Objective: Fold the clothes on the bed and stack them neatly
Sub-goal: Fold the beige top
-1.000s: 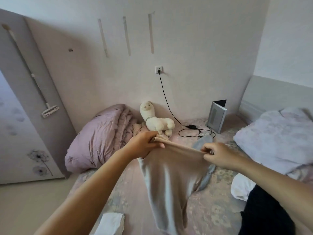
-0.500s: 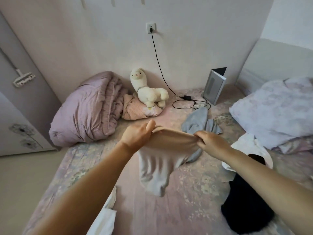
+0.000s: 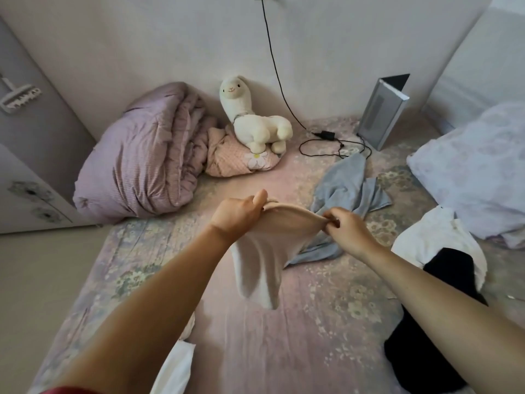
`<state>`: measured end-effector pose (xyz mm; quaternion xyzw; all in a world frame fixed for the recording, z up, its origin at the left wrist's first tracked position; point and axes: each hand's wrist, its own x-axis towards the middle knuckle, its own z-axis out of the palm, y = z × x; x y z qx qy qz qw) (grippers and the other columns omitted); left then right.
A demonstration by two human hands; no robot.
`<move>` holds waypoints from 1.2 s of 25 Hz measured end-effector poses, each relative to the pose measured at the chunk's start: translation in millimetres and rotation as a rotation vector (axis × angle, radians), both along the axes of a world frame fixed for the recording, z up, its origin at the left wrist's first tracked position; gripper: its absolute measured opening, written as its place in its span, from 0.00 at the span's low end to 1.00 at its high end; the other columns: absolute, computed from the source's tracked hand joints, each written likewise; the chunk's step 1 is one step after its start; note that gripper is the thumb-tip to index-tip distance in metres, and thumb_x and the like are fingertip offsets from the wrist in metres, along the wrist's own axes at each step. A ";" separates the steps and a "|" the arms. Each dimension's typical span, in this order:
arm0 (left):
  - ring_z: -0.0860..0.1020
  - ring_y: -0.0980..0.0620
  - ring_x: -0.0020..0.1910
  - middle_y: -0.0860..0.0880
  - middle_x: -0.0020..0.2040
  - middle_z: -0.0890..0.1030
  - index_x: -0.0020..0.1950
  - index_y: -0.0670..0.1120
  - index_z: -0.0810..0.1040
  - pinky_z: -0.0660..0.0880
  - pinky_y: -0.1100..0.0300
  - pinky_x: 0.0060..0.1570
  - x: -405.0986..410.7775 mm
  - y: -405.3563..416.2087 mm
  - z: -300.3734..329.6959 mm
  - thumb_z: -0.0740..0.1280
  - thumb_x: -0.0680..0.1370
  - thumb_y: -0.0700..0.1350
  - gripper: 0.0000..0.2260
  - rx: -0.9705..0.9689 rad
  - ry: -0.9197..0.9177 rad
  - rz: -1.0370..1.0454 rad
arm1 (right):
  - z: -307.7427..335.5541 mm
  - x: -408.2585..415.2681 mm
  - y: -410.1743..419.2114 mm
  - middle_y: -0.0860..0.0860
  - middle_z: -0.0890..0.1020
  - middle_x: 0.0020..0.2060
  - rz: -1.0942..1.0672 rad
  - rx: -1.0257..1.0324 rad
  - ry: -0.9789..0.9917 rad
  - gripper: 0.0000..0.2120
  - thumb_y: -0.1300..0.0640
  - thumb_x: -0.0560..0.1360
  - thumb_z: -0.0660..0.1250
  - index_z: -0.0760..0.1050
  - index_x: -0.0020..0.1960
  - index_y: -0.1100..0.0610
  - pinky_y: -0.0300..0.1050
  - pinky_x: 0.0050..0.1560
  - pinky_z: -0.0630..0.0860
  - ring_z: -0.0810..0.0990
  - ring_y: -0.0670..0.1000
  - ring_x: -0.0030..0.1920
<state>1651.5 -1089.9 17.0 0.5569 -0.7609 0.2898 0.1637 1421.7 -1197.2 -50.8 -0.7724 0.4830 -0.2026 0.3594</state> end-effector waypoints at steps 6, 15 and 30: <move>0.72 0.47 0.17 0.46 0.26 0.77 0.45 0.44 0.68 0.61 0.58 0.14 -11.9 17.4 -43.7 0.77 0.65 0.39 0.18 0.020 0.052 -0.130 | -38.4 -13.8 15.3 0.61 0.81 0.50 -0.003 -0.004 -0.024 0.09 0.73 0.75 0.66 0.81 0.53 0.68 0.49 0.54 0.72 0.79 0.59 0.52; 0.70 0.53 0.20 0.51 0.30 0.74 0.44 0.45 0.73 0.64 0.59 0.17 -95.1 143.5 -329.4 0.77 0.62 0.44 0.17 0.362 0.149 -0.226 | -261.2 -96.2 145.7 0.57 0.79 0.44 0.045 0.198 0.153 0.10 0.79 0.71 0.67 0.80 0.43 0.66 0.49 0.50 0.71 0.80 0.60 0.50; 0.73 0.53 0.27 0.54 0.34 0.77 0.48 0.51 0.72 0.68 0.62 0.25 -249.4 364.5 -525.0 0.71 0.64 0.46 0.15 0.803 0.087 0.022 | -413.5 -201.4 298.9 0.64 0.76 0.63 0.445 0.192 0.521 0.05 0.73 0.76 0.65 0.79 0.50 0.70 0.52 0.53 0.76 0.79 0.63 0.62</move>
